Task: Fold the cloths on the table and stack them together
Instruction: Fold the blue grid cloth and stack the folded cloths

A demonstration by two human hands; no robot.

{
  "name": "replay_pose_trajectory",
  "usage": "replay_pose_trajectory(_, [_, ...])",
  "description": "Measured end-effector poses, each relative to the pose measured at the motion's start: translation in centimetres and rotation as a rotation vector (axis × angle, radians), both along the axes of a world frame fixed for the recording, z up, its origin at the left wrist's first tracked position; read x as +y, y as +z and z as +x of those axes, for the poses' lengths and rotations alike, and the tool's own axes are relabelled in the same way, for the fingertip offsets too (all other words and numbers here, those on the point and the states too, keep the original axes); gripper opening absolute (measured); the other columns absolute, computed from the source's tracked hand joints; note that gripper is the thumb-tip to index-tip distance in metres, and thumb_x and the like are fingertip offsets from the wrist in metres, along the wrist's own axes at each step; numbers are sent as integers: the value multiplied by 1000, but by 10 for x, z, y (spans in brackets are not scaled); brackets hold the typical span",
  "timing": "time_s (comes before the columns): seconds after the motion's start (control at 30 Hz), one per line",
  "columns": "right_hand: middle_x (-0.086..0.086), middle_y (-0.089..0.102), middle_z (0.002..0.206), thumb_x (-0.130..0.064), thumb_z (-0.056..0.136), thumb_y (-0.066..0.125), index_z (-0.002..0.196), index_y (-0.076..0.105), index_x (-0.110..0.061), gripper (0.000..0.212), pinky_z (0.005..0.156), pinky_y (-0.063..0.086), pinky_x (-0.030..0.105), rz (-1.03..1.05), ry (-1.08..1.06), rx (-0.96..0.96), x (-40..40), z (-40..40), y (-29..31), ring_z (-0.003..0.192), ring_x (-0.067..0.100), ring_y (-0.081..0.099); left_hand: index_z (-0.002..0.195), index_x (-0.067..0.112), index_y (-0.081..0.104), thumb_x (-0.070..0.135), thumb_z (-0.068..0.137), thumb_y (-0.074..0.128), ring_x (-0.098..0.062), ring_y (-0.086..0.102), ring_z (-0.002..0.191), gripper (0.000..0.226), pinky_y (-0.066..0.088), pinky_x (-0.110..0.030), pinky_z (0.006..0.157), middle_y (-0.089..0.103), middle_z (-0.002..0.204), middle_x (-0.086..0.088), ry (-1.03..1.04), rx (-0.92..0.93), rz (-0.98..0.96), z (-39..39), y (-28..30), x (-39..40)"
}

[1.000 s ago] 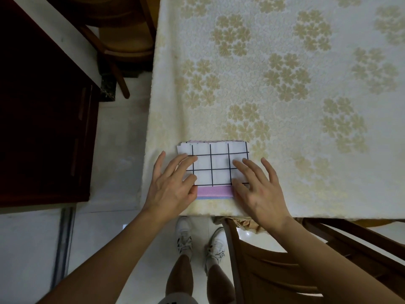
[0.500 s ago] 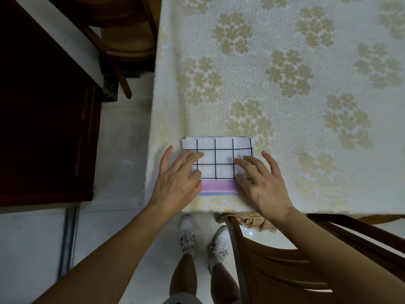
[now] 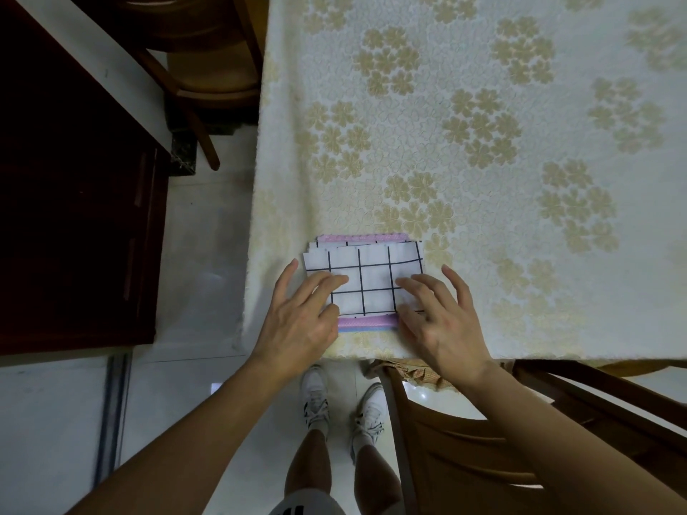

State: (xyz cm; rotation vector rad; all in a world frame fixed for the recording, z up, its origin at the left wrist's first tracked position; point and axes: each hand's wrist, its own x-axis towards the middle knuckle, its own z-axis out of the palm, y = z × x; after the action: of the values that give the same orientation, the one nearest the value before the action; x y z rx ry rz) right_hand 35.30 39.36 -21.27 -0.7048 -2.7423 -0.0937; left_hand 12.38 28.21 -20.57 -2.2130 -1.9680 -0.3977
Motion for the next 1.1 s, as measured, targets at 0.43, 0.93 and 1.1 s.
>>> replay_pose_trajectory(0.43, [9,65,123,-17,90,68,84,72,-12,9,111,33,59,-29,-26,24,-17,11,-5,117,30,59,65,13,63,10,82,59,-23,61,113,18,28,-61,112,67,123,-6,78,-74,8,13,-6,-19])
replay_pose_trajectory(0.93, [10,62,133,-12,88,70,86,71,-9,4,113,31,59,32,22,-5,-7,9,-9,119,31,57,65,16,61,10,75,77,-23,58,112,20,24,-61,114,66,124,-4,55,-39,-27,4,-4,-14])
replay_pose_trajectory(1.1, [10,64,128,-9,91,67,87,72,-7,6,114,30,59,42,27,7,-7,5,-12,115,32,60,62,13,62,9,76,74,-22,58,111,19,25,-61,114,66,122,-5,39,-32,-8,7,-5,-10])
